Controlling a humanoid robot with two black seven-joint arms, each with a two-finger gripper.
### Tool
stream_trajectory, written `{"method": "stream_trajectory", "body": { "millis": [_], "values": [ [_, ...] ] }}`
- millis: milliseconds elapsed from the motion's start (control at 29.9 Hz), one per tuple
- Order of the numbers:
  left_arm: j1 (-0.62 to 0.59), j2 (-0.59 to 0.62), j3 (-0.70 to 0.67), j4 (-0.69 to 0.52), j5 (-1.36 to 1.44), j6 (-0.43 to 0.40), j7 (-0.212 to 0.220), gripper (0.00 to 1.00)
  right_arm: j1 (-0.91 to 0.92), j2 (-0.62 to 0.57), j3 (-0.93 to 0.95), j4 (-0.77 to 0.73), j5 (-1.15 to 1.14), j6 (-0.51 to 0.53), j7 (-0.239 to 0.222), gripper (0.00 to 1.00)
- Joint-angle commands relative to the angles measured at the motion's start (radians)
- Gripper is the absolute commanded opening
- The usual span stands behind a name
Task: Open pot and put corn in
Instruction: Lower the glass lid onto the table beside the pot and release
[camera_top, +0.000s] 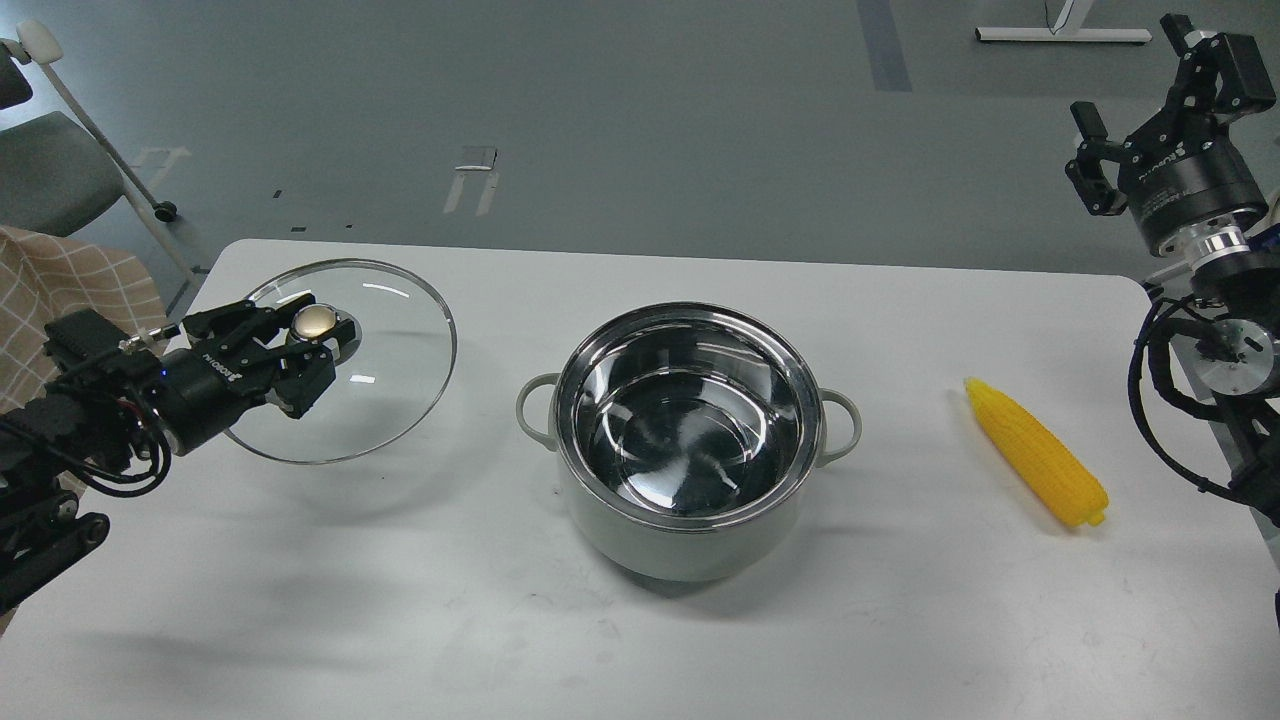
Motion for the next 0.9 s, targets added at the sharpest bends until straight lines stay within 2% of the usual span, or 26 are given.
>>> {"method": "stream_trajectory", "body": {
  "millis": [0,67,468,568,601,668,869],
  "values": [
    [0.021,-0.048,-0.002,0.034,-0.001,0.040,0.000,0.04,-0.003,0.000,0.000,0.000,0.000,0.000,0.000,1.00],
    [0.033,-0.076,-0.005,0.070,-0.001,0.068,0.000,0.04,-0.007,0.001,0.000,0.000,0.000,0.000,0.000,1.00],
    [0.064,-0.125,-0.002,0.140,-0.002,0.068,0.000,0.05,-0.010,0.000,0.000,0.000,0.000,0.000,0.000,1.00],
    [0.064,-0.133,-0.001,0.151,-0.011,0.068,0.000,0.09,-0.010,0.001,0.000,0.000,0.000,0.000,0.000,1.00],
    [0.064,-0.133,-0.001,0.151,-0.019,0.068,0.000,0.16,-0.010,0.001,0.000,0.000,0.000,0.000,0.000,1.00],
    [0.064,-0.134,0.001,0.153,-0.022,0.068,0.000,0.22,-0.010,0.001,0.000,0.000,0.000,0.000,0.000,1.00],
    [0.065,-0.136,0.002,0.165,-0.024,0.068,0.000,0.23,-0.010,0.001,0.000,0.000,0.000,0.000,0.000,1.00]
  ]
}}
